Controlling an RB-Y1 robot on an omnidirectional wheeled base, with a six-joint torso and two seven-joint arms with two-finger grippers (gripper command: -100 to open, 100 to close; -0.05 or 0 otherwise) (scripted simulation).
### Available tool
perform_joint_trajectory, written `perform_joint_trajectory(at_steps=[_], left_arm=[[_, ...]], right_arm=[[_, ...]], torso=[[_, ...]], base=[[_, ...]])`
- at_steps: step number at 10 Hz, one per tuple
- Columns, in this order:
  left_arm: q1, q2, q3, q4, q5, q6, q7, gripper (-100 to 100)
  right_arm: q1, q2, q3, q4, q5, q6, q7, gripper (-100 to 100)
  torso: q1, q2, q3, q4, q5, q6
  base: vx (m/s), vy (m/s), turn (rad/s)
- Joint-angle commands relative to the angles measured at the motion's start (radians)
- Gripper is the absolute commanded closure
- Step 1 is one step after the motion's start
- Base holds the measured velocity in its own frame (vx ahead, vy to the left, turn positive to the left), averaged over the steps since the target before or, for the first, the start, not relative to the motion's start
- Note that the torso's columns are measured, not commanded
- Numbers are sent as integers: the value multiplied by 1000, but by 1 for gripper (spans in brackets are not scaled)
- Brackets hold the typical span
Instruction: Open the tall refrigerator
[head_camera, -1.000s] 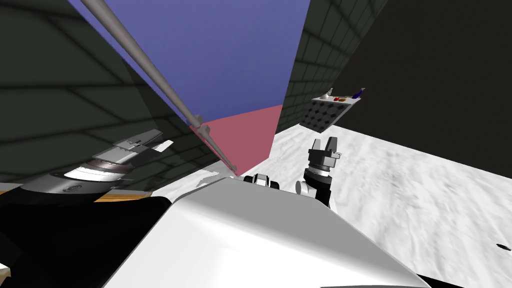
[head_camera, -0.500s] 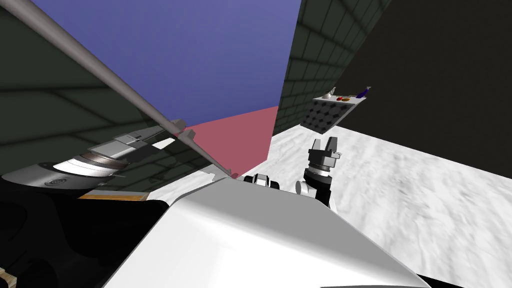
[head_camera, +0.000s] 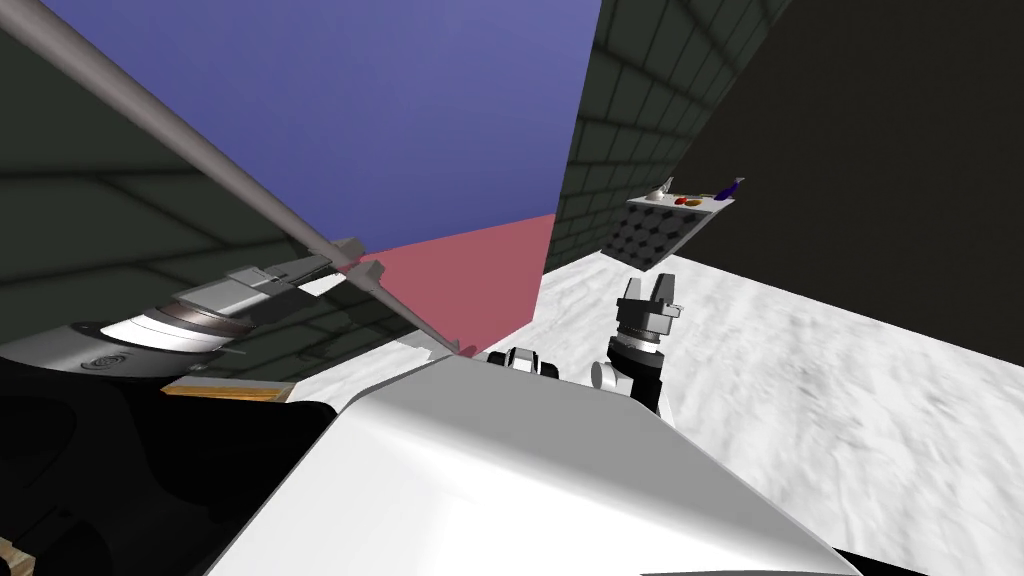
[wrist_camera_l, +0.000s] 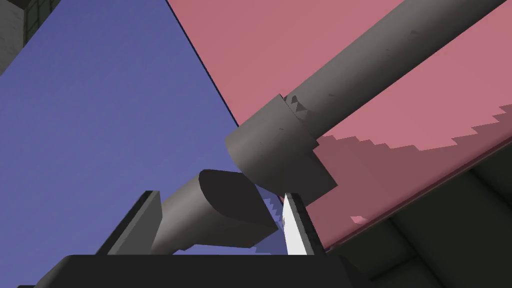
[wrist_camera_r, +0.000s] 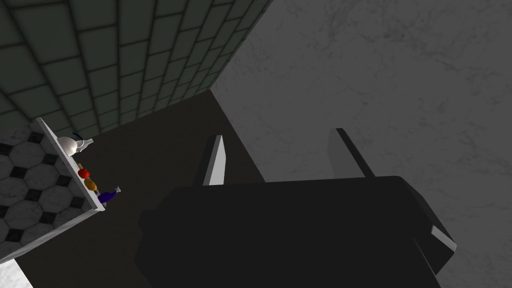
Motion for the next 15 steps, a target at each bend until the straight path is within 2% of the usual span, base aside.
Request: perform_joint_trajectory(at_steps=[1,2,4,8,9,10,11,15], left_arm=[[7,-22,3,33,13,17,6,100],[9,-30,3,47,17,23,7,100],[12,-45,2,74,27,35,10,100],[17,-76,2,130,45,60,16,100],[18,-74,-1,125,40,48,16,100],[24,-70,8,128,44,51,19,-100],[26,-69,10,129,45,52,20,-100],[39,-59,34,134,54,59,29,-100]], right_arm=[[0,0,0,0,0,0,0,0],[0,0,0,0,0,0,0,0],[0,0,0,0,0,0,0,0],[0,0,0,0,0,0,0,0],[0,0,0,0,0,0,0,0],[0,0,0,0,0,0,0,0],[0,-1,0,0,0,0,0,0],[0,-1,-1,0,0,0,0,0]], torso=[[-11,0,-1,1,-6,2],[-14,2,1,1,-7,1],[2,-1,-1,0,-1,0],[4,1,1,1,0,0],[6,1,0,0,1,0],[16,0,0,0,3,0],[25,-3,-2,-1,7,1],[11,-5,-2,-3,6,3]], base=[[-58,-383,152],[-20,-392,106],[-9,-410,110],[-64,-404,120],[-32,-167,37],[28,76,-35],[81,151,-37],[87,189,-32]])
